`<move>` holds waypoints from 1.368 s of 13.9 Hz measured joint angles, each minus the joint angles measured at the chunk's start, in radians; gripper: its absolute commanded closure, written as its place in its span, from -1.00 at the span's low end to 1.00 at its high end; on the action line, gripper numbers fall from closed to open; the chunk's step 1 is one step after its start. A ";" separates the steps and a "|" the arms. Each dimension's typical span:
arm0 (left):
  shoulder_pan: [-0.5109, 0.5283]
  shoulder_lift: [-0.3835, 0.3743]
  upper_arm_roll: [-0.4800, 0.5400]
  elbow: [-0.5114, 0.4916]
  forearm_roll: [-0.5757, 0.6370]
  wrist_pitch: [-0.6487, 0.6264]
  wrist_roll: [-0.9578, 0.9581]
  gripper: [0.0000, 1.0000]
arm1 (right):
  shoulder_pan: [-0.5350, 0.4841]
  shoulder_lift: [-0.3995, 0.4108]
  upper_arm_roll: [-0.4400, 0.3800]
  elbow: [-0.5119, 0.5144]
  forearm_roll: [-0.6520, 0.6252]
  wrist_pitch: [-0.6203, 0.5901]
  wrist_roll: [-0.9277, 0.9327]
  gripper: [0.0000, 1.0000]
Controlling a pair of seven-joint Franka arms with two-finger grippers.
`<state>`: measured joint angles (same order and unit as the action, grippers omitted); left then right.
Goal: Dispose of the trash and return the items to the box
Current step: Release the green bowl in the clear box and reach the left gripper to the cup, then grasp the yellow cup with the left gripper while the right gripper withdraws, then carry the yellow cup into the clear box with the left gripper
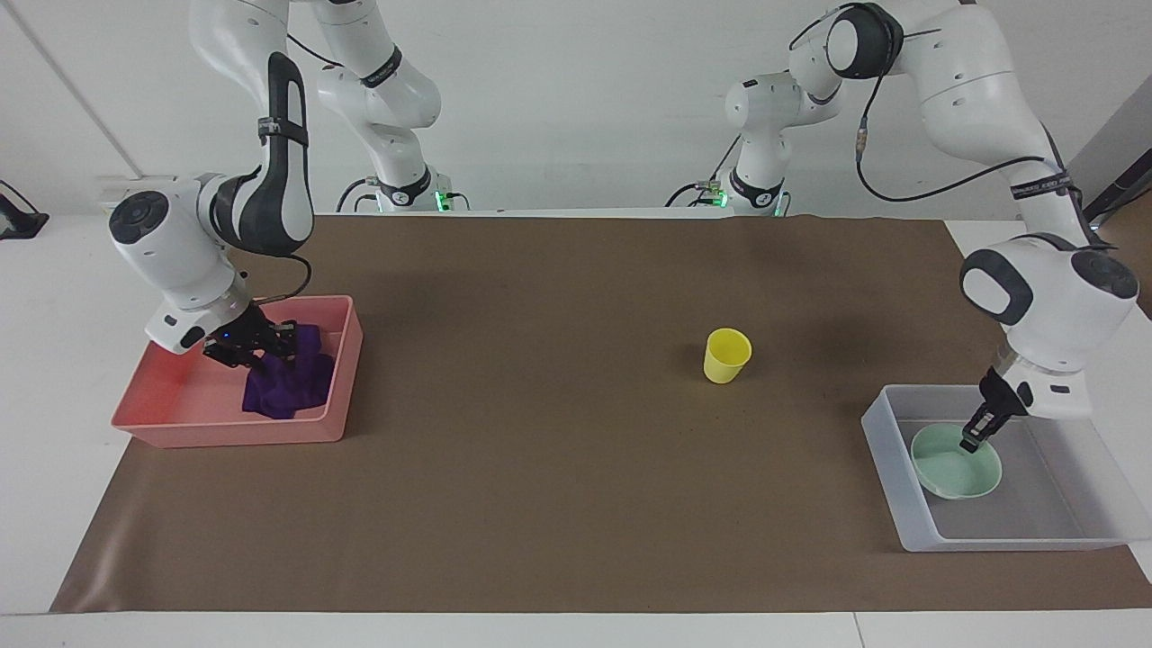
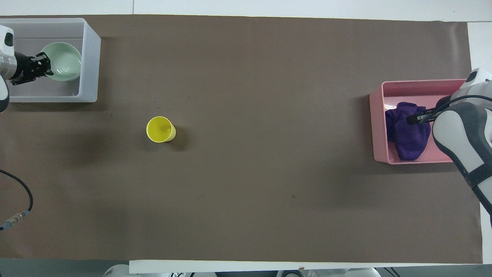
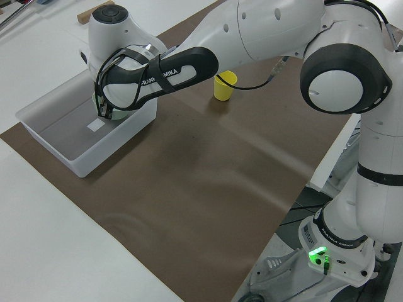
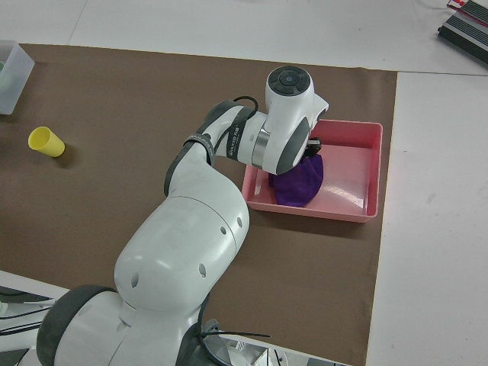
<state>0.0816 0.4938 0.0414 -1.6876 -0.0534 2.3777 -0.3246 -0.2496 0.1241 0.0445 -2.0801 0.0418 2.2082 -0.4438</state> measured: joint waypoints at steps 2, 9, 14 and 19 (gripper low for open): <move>-0.009 -0.026 -0.005 0.072 0.000 -0.104 0.000 -0.98 | 0.031 -0.009 0.001 0.038 0.002 -0.060 0.037 -1.00; -0.348 -0.428 -0.024 -0.194 0.020 -0.480 -0.111 -0.99 | 0.201 -0.053 0.007 0.250 0.005 -0.404 0.347 -1.00; -0.491 -0.536 -0.028 -0.560 0.022 -0.174 -0.187 -0.62 | 0.205 -0.158 0.006 0.327 0.003 -0.624 0.362 -1.00; -0.503 -0.507 -0.017 -0.606 0.022 -0.095 -0.214 1.00 | 0.201 -0.299 -0.006 0.328 0.003 -0.816 0.360 -1.00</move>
<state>-0.4212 -0.0132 0.0243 -2.2938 -0.0316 2.2823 -0.5389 -0.0490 -0.1753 0.0387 -1.7516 0.0444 1.3925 -0.0837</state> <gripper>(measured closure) 0.480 0.000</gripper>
